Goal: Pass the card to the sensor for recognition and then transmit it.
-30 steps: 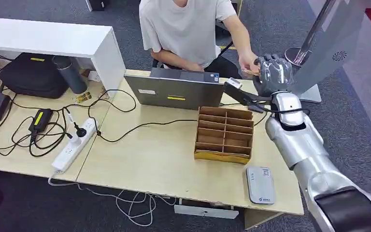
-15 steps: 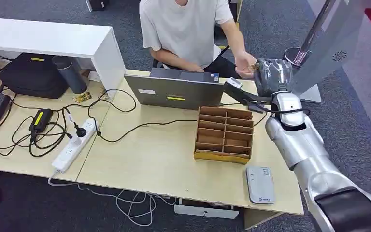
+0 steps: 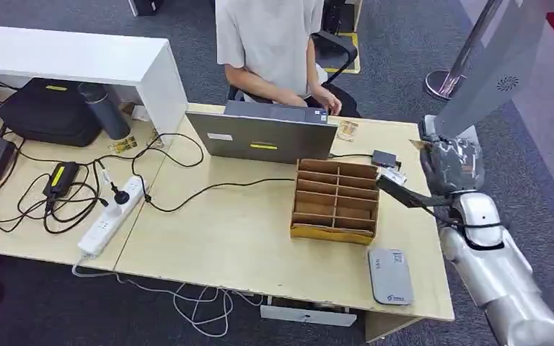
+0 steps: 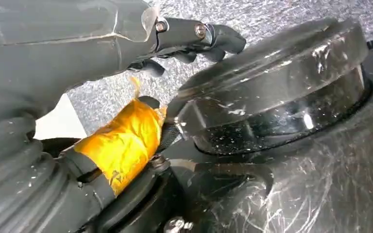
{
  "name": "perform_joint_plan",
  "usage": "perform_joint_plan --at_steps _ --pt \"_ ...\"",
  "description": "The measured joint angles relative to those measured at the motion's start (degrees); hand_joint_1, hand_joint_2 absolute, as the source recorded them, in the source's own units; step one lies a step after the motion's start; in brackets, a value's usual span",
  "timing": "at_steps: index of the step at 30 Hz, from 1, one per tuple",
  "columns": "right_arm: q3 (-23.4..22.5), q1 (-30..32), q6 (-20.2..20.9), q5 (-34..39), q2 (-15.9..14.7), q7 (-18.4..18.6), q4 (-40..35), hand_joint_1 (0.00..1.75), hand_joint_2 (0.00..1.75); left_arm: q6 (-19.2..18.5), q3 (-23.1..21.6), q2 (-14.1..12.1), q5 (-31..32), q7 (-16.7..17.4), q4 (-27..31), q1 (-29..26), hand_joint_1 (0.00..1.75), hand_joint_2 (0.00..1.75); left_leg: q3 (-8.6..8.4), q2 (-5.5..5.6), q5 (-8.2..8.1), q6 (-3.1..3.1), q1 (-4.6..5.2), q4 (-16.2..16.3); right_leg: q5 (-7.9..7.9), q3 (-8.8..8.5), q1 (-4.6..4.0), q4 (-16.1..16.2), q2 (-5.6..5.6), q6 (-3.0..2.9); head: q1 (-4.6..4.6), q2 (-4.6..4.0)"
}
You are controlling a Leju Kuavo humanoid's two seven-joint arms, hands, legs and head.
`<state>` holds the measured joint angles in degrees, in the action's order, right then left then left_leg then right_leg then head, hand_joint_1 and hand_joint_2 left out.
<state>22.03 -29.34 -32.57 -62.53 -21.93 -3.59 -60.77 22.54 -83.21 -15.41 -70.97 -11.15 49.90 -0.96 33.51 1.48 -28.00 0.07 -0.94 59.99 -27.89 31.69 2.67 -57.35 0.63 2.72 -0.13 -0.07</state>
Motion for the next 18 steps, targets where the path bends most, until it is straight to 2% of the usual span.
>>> perform_joint_plan --at_steps 3,7,12,18 --pt "-3.1 5.2 -0.4 0.5 -2.6 -0.7 -5.1 1.75 1.75 1.4 0.0 -1.1 -0.9 -0.7 2.4 -0.3 0.0 1.75 0.0 -0.07 -0.01 0.0 -0.05 0.0 0.0 0.05 -0.06 0.0 -0.05 -0.01 0.0 0.0" --pt "-7.0 10.7 -0.4 0.6 -4.4 -1.4 -10.7 1.75 1.75 3.3 0.0 -2.3 -2.5 -1.6 5.4 -0.6 0.0 1.75 0.0 -0.09 0.0 -0.01 -0.12 0.0 -0.01 0.07 -0.11 0.0 -0.07 -0.01 0.0 0.0" --pt "-10.6 17.0 -1.2 0.6 -4.9 -2.9 -16.2 1.75 1.75 5.0 -0.5 -3.5 -5.1 -3.1 8.5 -0.7 0.0 1.75 0.0 -0.13 -0.01 -0.05 -0.18 0.0 -0.01 0.04 -0.17 0.0 -0.04 -0.02 0.02 0.0" --pt "-13.1 25.8 -2.9 -0.3 -4.1 -5.1 -22.2 1.75 1.75 7.6 -0.7 -4.6 -9.0 -5.4 12.2 -0.9 0.0 1.75 0.03 -0.16 -0.04 -0.08 -0.19 0.0 -0.02 0.1 -0.17 0.0 -0.11 -0.02 0.02 0.0"
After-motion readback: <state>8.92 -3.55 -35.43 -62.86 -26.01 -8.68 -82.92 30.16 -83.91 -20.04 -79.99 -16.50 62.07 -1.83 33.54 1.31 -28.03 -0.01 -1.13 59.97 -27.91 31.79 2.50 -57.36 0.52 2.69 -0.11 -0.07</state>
